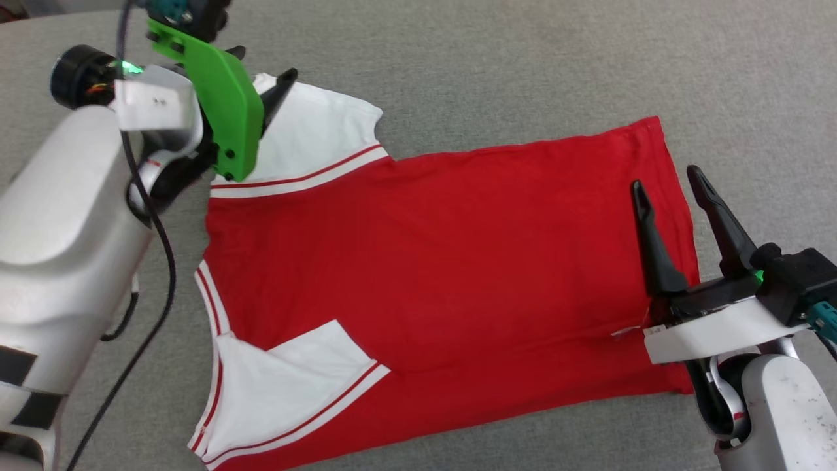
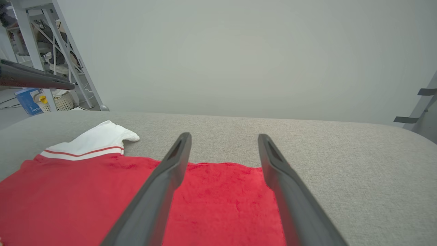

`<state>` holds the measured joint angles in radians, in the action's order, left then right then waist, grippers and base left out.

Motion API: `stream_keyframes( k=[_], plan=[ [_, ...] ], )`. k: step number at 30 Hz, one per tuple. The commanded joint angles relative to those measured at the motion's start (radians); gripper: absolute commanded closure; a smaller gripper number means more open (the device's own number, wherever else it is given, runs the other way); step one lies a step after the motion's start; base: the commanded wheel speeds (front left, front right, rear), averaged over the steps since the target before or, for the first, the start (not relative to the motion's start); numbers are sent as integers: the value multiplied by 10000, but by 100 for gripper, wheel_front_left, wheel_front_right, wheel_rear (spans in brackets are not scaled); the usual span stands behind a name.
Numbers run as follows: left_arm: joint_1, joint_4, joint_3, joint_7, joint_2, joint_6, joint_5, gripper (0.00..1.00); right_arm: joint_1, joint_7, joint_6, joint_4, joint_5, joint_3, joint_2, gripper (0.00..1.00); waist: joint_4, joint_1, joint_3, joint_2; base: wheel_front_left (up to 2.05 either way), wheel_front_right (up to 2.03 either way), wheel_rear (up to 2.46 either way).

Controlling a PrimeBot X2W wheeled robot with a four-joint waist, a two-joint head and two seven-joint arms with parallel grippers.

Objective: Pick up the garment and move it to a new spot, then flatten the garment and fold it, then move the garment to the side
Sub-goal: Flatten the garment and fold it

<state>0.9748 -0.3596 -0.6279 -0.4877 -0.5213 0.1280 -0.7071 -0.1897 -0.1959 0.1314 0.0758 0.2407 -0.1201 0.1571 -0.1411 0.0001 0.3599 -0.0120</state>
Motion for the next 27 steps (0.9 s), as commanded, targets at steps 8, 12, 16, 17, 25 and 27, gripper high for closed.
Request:
stream_keyframes(
  k=[8,12,16,17,25,27],
  plan=[
    [1507,-1580,-110,-2366,-824,26,-1555,0,-379,-376,-7,-269,151,-542,-236,0,-1438,-1,1334,120,0,0,0],
    [1865,-2284,-240,-2541,-1199,26,-1294,0,-505,-461,-7,-449,202,-690,-328,0,-1648,-1,1518,120,0,0,0],
    [2005,-2834,-321,-2635,-1261,21,-1223,0,-634,-526,-7,-545,258,-775,-386,0,-1795,-1,1692,120,0,0,0],
    [2027,-2933,-342,-2654,-1254,22,-1227,0,-666,-541,-7,-568,264,-776,-398,0,-1820,-1,1728,120,0,0,0],
    [2046,-3377,-825,-2957,-1393,21,-888,0,-824,-606,-7,-675,251,-757,-461,0,-1908,-1,1907,120,0,0,0],
    [1985,-3479,-837,-3078,-1390,22,-991,69,-849,-616,-7,-705,217,-781,-470,0,-1914,-1,1906,120,0,0,0]
  ],
)
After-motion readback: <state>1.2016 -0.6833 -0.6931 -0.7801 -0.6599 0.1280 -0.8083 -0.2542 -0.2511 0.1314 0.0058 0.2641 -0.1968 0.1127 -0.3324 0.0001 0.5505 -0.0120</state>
